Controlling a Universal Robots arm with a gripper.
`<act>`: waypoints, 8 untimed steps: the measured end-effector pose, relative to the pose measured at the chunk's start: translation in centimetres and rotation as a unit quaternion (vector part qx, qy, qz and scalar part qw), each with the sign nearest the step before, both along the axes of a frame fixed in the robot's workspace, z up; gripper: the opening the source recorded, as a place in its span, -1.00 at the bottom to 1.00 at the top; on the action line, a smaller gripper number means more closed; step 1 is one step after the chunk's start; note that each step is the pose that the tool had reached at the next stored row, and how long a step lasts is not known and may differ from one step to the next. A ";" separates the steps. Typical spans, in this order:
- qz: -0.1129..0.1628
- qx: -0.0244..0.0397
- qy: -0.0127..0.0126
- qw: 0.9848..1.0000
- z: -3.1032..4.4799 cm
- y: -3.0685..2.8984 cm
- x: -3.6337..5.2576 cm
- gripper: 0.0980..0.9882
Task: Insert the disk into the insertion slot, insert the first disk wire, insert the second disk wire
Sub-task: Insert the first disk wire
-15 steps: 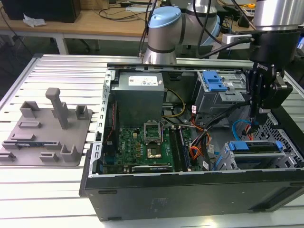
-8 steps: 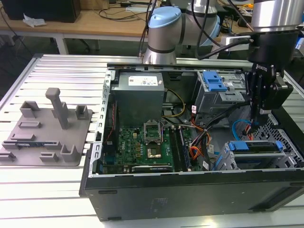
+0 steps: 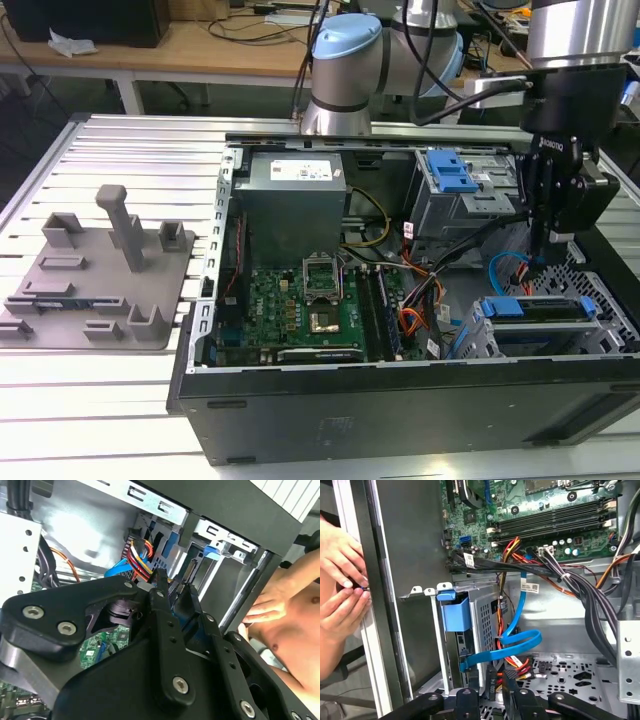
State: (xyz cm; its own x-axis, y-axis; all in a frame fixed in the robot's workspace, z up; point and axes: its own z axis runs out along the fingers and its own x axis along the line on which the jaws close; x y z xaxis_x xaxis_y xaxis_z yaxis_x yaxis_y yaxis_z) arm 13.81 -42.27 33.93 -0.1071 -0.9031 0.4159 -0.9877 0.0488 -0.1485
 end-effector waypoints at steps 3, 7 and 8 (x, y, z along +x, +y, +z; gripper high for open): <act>0.000 -0.009 0.000 1.000 -0.03 0.42 -0.04 -0.50; 0.000 -0.011 0.000 1.000 -0.04 0.50 -0.05 -0.50; 0.000 -0.011 0.000 1.000 -0.05 0.50 -0.05 -0.50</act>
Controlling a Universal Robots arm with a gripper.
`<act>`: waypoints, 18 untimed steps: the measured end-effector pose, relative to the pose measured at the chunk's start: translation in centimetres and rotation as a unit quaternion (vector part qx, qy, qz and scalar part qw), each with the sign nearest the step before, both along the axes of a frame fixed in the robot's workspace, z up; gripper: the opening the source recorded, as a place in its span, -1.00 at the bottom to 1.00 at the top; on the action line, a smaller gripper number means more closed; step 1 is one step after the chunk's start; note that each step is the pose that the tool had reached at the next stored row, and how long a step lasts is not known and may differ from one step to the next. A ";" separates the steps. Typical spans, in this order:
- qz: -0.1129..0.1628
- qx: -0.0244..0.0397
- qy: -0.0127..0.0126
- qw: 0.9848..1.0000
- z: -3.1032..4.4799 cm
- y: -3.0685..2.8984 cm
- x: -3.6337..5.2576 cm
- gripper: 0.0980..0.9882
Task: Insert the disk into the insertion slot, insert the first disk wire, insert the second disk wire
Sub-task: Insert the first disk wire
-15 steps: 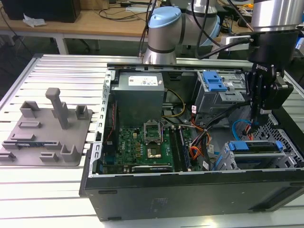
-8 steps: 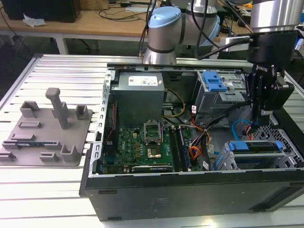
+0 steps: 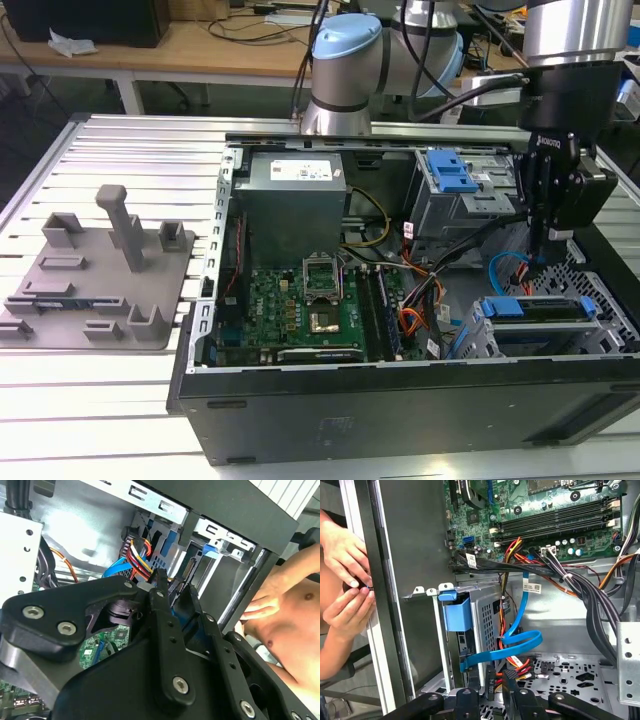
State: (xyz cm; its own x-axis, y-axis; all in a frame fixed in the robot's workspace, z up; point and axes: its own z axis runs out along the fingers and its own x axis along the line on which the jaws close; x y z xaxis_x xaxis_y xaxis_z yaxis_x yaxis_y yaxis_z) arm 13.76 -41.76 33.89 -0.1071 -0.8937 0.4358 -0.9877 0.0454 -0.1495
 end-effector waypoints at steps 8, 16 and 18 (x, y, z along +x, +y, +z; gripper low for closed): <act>0.000 0.000 0.000 1.000 0.00 0.00 0.00 -0.85; 0.000 0.000 0.036 0.999 0.00 -0.01 1.77 -0.85; 0.000 0.000 0.044 0.999 0.00 -0.16 1.86 -0.85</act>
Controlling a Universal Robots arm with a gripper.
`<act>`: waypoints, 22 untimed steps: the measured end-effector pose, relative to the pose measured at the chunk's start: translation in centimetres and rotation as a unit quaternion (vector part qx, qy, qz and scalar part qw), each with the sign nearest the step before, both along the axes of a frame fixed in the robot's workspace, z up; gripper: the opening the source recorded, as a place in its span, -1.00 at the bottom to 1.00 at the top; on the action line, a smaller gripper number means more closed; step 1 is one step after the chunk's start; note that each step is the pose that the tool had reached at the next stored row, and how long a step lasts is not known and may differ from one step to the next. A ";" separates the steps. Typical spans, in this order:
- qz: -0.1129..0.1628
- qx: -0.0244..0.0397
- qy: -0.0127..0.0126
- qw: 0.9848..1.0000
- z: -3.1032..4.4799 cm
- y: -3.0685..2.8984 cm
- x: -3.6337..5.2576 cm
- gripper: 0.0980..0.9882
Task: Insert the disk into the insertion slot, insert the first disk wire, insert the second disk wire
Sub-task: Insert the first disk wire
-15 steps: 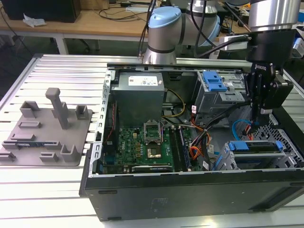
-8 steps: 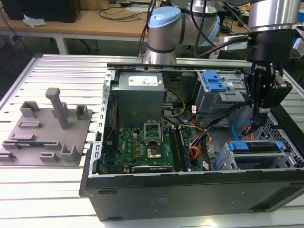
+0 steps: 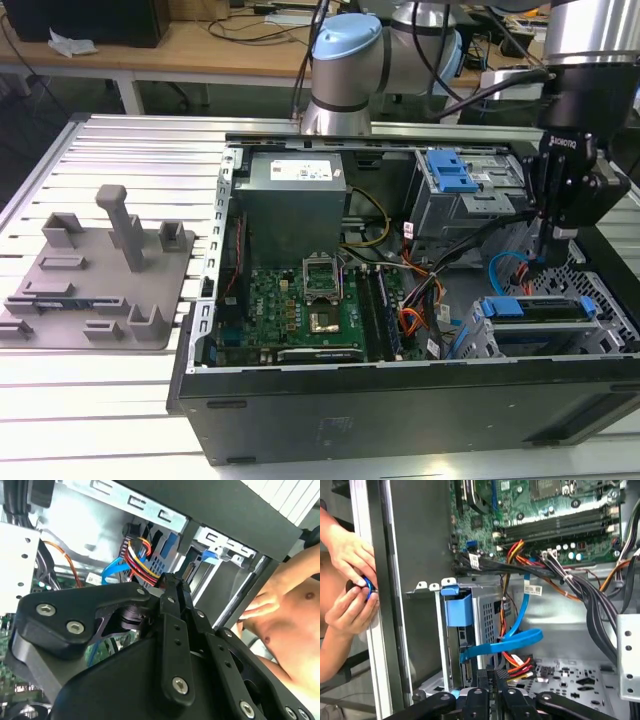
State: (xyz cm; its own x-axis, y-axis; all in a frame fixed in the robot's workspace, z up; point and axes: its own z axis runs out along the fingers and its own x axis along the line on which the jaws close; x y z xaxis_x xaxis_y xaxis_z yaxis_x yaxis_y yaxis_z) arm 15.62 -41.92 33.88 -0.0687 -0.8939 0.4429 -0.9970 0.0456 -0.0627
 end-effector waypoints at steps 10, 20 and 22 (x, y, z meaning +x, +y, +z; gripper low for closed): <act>0.000 0.014 0.029 0.999 0.18 -1.61 0.66 -0.85; 0.001 0.069 0.033 0.997 0.37 -3.51 0.73 -0.85; 0.001 0.077 0.034 0.996 0.47 -3.80 0.82 -0.85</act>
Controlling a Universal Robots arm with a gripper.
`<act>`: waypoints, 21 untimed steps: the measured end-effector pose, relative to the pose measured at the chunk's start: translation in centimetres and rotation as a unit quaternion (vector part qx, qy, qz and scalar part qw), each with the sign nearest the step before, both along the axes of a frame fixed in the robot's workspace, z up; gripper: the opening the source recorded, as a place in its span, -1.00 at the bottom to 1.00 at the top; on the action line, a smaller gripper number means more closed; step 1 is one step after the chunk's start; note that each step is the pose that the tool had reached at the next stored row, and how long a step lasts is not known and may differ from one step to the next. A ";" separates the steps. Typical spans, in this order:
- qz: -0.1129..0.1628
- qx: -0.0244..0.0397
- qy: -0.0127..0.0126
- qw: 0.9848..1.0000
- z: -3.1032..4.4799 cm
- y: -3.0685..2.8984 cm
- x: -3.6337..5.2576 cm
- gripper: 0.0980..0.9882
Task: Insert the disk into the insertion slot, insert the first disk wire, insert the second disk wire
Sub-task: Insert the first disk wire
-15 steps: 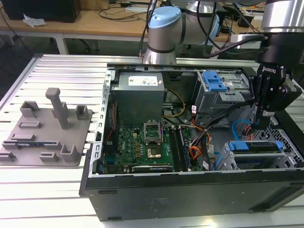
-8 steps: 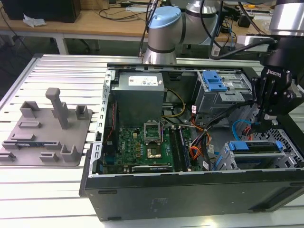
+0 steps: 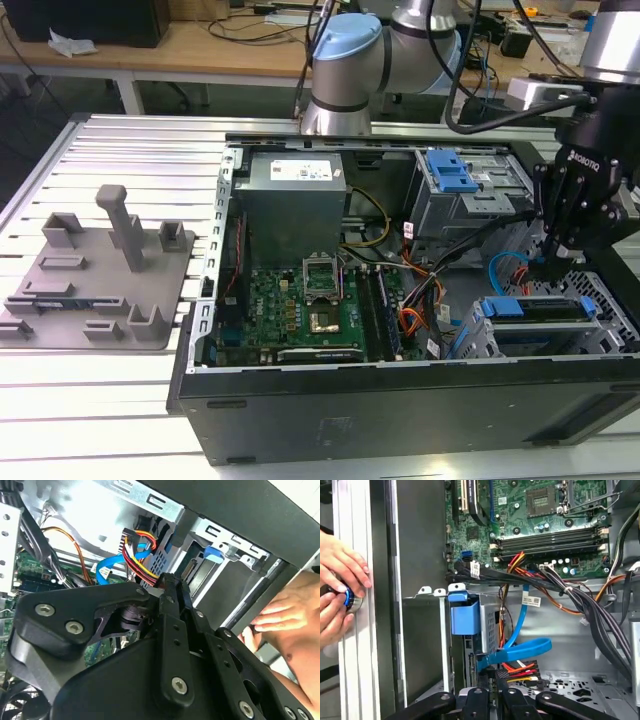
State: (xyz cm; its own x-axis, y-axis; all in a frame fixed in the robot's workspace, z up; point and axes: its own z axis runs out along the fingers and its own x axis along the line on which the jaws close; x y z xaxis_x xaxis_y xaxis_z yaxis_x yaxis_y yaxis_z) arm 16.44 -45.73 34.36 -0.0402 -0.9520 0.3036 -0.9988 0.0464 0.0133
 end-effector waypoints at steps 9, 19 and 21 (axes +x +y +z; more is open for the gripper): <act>0.000 0.059 0.005 0.998 0.45 -2.46 0.70 -0.85; 0.002 0.073 0.005 0.997 0.49 -3.35 0.86 -0.85; 0.002 0.084 0.005 0.996 0.50 -3.57 0.85 -0.85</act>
